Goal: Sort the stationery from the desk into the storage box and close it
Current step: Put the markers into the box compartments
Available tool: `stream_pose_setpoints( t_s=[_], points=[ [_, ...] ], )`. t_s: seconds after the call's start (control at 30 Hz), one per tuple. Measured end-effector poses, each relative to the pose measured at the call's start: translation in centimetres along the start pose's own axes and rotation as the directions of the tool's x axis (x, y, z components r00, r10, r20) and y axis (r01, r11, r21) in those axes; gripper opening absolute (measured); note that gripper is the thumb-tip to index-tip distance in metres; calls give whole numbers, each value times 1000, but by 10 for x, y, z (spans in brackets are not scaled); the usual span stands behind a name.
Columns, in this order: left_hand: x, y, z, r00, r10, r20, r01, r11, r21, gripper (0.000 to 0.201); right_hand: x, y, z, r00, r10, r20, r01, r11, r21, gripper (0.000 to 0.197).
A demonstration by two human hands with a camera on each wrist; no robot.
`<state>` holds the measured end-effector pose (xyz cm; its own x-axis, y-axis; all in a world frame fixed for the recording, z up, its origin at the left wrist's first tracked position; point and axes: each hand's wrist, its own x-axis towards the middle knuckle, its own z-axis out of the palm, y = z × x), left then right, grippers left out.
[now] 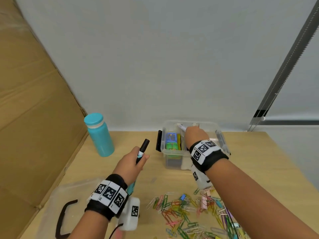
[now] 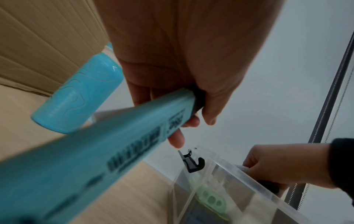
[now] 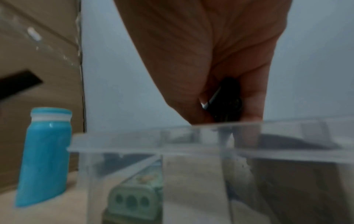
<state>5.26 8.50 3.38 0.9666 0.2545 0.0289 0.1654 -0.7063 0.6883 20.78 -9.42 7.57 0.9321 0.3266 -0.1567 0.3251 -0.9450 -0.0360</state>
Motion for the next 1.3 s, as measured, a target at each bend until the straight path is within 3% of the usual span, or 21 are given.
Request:
stream_pose_setpoints(
  t_s=[0.2, 0.3, 0.37, 0.43, 0.63, 0.73, 0.9, 0.97, 1.07, 1.13, 1.2, 1.3],
  points=[
    [-5, -7, -3, 1000, 10, -12, -10, 999, -31, 23, -5, -6, 5, 978, 51, -203, -55, 998, -15, 48],
    [-5, -11, -3, 1000, 9, -22, -10, 999, -46, 21, -10, 14, 3, 937, 168, -305, -105, 972, 212, 19],
    [-5, -14, -3, 1000, 6, -24, -8, 999, -48, 21, -14, 31, 1, 935, 219, -280, -112, 929, 354, 20],
    [-3, -14, -1, 1000, 1, -23, -2, 999, -52, 22, -17, 43, -1, 953, 190, -236, -72, 898, 435, 24],
    [0, -6, 6, 1000, 23, 1, -23, 1000, -17, 23, -13, 44, 8, 930, 60, -363, -10, 990, 138, 20],
    [-1, -1, 8, 999, 34, 17, -34, 999, -5, 25, -11, 33, 14, 944, -15, -329, 34, 998, 51, 20],
    [-5, 3, 8, 998, 60, 33, -59, 998, -15, 26, -10, 30, 30, 971, -65, -232, 73, 997, 28, 36],
    [-6, 4, 7, 998, 64, 21, -62, 996, -66, 24, -22, 30, 28, 933, -105, -344, 162, 977, 141, 35],
    [-5, 12, 7, 997, 66, -47, -75, 969, -234, 18, -52, 22, 21, 822, -182, -539, 404, 854, 328, 22],
    [-2, 24, 10, 992, 46, -116, -86, 923, -375, 15, -72, 13, 21, 825, -336, -454, 524, 757, 390, 16],
    [2, 38, 17, 985, 18, -169, -99, 870, -483, 14, -82, 2, 29, 829, -501, -249, 556, 686, 469, 22],
    [8, 59, 27, 987, -4, -162, -95, 797, -596, 10, -84, -9, 41, 812, -560, -164, 539, 612, 579, 38]
  ],
)
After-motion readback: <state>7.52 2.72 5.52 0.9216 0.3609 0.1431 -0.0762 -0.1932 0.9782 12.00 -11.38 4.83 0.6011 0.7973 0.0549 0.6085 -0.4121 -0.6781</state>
